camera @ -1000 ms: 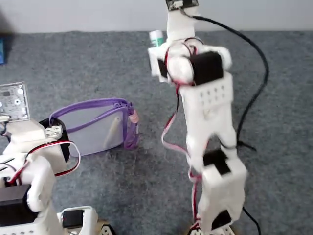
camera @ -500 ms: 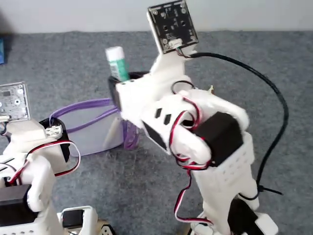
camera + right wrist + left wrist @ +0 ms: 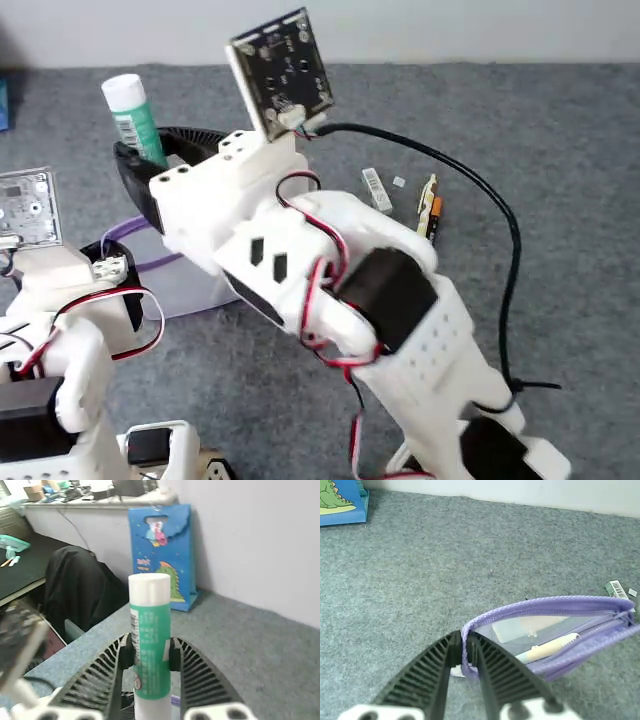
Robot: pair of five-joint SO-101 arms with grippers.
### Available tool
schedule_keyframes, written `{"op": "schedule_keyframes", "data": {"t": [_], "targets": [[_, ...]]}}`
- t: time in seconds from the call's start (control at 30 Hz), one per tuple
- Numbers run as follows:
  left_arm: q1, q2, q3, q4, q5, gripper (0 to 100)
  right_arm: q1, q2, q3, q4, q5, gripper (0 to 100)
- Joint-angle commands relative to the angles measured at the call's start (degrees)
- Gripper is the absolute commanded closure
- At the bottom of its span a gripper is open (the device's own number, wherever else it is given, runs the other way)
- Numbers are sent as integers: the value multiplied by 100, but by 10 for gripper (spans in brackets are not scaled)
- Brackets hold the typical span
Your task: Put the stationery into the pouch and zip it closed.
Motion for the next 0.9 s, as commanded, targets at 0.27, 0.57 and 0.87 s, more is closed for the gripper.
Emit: {"op": "schedule_keyframes", "data": {"t": [0.27,0.57,0.87], "targets": [[44,193,92,-26,-18,989,92,-1464,2514,-1727,378,993],[53,193,101,-26,-18,989,92,-2202,5266,-4752,1371,993],[44,158,303,-35,-26,989,84,-2202,6435,-5481,1459,992]]}}
